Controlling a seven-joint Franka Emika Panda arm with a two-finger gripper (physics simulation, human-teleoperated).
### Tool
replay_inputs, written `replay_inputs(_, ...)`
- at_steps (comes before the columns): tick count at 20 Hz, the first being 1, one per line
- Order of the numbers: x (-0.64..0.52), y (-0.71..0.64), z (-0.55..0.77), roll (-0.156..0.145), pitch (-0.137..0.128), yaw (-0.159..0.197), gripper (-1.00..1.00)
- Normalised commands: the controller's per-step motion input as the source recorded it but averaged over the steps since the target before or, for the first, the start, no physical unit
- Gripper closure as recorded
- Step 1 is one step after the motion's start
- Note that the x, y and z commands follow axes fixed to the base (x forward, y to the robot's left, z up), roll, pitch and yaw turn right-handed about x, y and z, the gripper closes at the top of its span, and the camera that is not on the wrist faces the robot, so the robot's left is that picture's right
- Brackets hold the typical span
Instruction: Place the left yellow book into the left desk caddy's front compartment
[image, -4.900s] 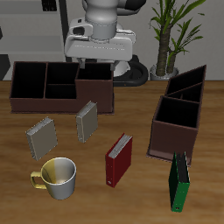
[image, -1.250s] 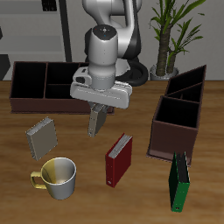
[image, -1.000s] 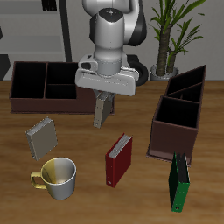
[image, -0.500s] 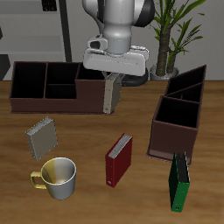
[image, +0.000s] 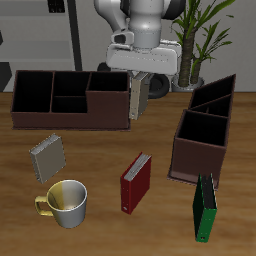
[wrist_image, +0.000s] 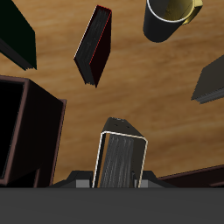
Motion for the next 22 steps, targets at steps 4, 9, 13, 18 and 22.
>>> replay_inputs(4, -0.23, 0.29, 0.07, 0.04, -0.018, -0.005, 1.0)
replay_inputs(9, -0.21, 0.29, 0.02, 0.015, 0.003, -0.012, 1.0)
replay_inputs(13, -0.16, 0.33, -0.07, 0.019, 0.026, -0.018, 1.0)
replay_inputs(18, -0.11, 0.26, -0.07, 0.064, 0.025, -0.008, 1.0)
replay_inputs(22, -0.1, 0.17, -0.09, 0.022, 0.01, -0.008, 1.0)
